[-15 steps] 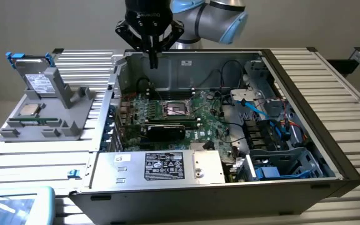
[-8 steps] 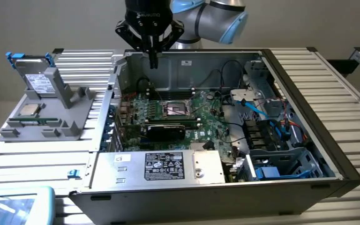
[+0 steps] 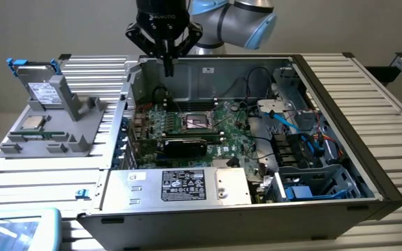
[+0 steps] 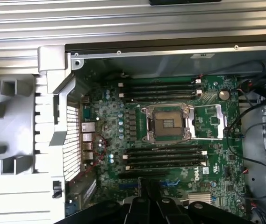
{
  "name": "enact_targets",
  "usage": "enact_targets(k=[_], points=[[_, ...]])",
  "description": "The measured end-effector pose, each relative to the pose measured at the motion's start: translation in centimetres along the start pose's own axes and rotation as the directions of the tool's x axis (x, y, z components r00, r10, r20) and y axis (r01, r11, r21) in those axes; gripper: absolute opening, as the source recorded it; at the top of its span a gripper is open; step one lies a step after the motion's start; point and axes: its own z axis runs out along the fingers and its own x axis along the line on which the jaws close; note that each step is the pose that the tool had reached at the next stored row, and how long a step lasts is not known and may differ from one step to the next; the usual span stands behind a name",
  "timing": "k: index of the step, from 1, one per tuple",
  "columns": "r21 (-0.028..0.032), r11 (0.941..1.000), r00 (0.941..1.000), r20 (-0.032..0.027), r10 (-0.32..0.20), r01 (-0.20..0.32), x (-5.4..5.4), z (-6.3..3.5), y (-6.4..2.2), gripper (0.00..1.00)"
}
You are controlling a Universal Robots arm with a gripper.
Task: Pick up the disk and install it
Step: 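Reach for the disk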
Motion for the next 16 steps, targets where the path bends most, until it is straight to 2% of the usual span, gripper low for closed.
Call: enact_targets(k=[4,16], points=[[-0.0001,1.0000,1.0000,0.0001,0.000,0.000,1.4,-0.03,-0.10,0.11],[0.0000,1.0000,1.0000,0.0000,0.000,0.000,6.8,-0.09,-0.45,0.11]])
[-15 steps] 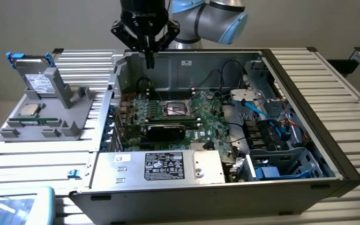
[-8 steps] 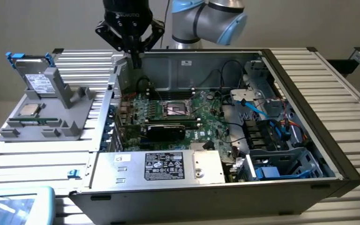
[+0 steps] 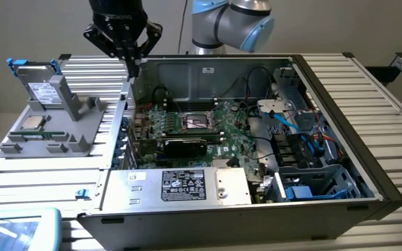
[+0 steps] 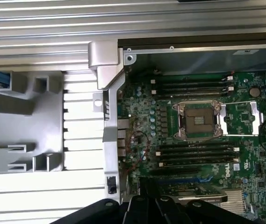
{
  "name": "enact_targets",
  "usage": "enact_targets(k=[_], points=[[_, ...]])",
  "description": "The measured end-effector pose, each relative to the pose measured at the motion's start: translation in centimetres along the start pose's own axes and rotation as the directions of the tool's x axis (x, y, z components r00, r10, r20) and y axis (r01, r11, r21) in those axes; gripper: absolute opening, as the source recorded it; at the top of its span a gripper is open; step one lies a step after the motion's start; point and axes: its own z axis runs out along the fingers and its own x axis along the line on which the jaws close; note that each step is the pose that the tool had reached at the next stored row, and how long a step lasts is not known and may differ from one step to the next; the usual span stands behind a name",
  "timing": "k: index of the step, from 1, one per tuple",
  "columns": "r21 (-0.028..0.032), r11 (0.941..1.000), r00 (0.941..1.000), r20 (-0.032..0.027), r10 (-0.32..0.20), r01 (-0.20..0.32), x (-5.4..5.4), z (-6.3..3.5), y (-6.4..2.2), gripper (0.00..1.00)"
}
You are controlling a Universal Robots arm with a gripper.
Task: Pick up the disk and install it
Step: 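Reach for the disk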
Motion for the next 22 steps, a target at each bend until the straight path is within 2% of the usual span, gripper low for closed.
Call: enact_targets(k=[8,10,16,22], points=[[0.0002,1.0000,1.0000,0.0001,0.000,0.000,3.6,0.09,-0.16,0.11],[0.0019,1.0000,1.0000,0.0001,0.000,0.000,4.6,0.18,-0.01,0.11],[0.0109,0.9999,1.0000,0.0007,0.000,0.000,6.9,0.59,1.21,0.11],[0.0136,0.9999,1.0000,0.0007,0.000,0.000,8.8,0.69,2.56,0.11]])
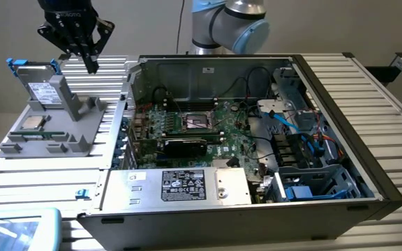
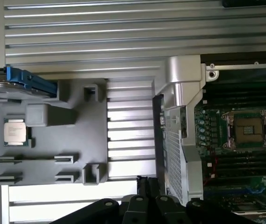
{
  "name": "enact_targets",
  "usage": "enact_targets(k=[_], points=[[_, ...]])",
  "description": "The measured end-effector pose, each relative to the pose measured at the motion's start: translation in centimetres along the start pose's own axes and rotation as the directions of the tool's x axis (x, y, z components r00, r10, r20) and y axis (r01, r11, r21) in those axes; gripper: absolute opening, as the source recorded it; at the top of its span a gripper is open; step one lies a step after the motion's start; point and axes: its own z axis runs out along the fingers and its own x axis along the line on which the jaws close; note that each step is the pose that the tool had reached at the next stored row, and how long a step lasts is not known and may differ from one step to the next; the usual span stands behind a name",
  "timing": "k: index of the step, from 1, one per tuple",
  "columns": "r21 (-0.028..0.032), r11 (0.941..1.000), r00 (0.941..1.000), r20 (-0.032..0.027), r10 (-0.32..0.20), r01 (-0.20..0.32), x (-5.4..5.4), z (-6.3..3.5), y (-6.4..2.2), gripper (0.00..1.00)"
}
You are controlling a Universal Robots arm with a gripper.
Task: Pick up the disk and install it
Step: 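Reach for the disk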
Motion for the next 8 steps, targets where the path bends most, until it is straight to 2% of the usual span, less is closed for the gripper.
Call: enact_targets(k=[8], points=[[0.0005,1.0000,1.0000,0.0000,0.000,0.000,3.4,-0.02,1.19,0.11]])
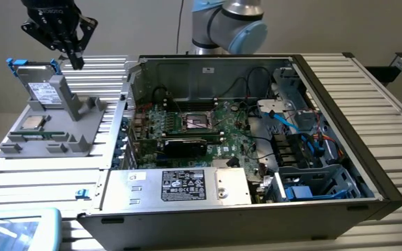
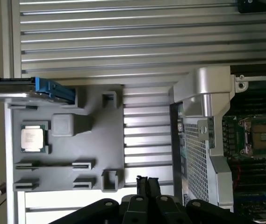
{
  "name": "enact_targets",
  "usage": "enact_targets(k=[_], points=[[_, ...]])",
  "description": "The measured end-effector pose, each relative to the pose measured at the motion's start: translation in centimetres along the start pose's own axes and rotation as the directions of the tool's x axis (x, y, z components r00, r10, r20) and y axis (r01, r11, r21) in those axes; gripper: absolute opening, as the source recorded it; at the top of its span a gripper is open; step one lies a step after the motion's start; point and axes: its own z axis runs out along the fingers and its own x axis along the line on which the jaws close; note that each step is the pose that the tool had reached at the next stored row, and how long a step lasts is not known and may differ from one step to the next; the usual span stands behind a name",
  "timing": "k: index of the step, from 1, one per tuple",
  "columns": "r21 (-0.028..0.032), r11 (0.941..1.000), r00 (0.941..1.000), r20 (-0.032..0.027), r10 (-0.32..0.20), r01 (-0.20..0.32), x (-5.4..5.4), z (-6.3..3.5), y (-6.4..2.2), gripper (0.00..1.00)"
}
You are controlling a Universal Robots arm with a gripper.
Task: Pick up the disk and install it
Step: 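Reach for the disk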
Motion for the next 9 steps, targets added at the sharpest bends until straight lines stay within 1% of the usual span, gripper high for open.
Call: enact_targets(k=[9], points=[[0.0022,1.0000,1.0000,-0.0011,0.000,0.000,3.2,-0.01,1.59,0.11]])
